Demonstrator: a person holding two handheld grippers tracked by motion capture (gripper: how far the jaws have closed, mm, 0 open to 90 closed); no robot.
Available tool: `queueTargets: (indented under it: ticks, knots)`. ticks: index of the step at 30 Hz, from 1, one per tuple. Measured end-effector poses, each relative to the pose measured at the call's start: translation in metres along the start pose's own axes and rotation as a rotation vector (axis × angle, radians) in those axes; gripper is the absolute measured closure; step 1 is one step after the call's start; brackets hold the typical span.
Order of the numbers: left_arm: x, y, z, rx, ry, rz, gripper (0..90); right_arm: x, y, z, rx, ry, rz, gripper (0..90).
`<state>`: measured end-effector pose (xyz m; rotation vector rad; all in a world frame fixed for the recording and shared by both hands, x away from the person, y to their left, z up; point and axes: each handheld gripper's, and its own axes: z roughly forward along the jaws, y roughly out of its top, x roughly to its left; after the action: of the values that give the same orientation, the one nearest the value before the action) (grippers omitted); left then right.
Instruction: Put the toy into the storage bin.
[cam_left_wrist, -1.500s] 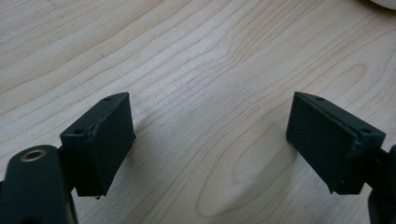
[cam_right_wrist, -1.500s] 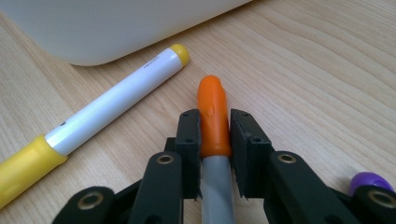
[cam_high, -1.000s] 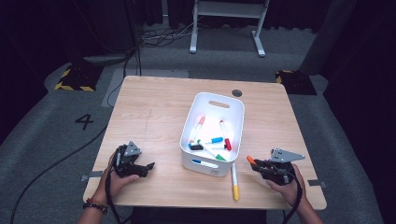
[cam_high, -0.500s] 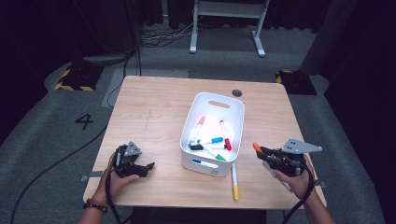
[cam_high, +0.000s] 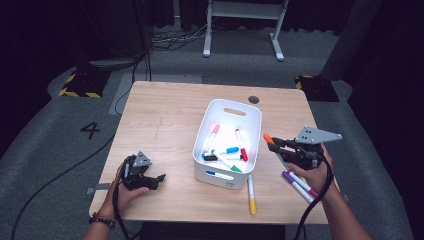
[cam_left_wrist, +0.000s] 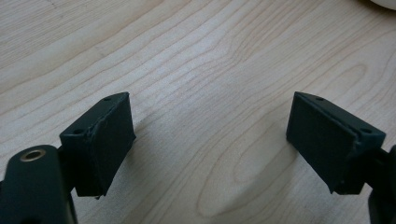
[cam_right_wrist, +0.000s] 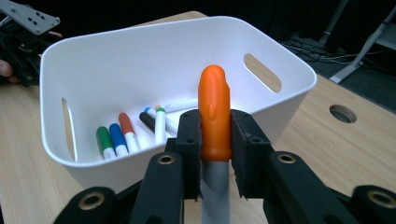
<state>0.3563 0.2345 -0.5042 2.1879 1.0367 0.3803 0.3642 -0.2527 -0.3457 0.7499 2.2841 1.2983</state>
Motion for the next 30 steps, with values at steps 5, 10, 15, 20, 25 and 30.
queueTargets:
  ticks: [5, 10, 15, 20, 25, 30]
  knots:
    - [0.000, 0.000, 0.000, 0.000, 0.000, 0.001, 15.2, 0.002, 0.017, 0.005, -0.004, 0.022, -0.039, 74.7]
    - [0.000, 0.000, 0.000, 0.000, 0.001, 0.001, 15.2, 0.009, 0.036, 0.014, 0.000, 0.042, -0.079, 74.7]
    - [0.000, 0.000, 0.000, 0.000, 0.000, 0.000, 15.2, 0.016, 0.053, 0.025, 0.015, 0.065, -0.117, 74.7]
    - [0.000, 0.000, 0.000, 0.000, 0.000, 0.001, 15.2, 0.022, 0.066, 0.036, 0.023, 0.084, -0.143, 74.7]
    - [0.000, 0.000, 0.000, 0.000, 0.000, 0.000, 15.2, 0.028, 0.076, 0.048, 0.040, 0.098, -0.167, 74.7]
    - [0.000, 0.000, 0.000, 0.003, 0.000, 0.001, 15.2, 0.032, 0.083, 0.060, 0.054, 0.111, -0.173, 74.7]
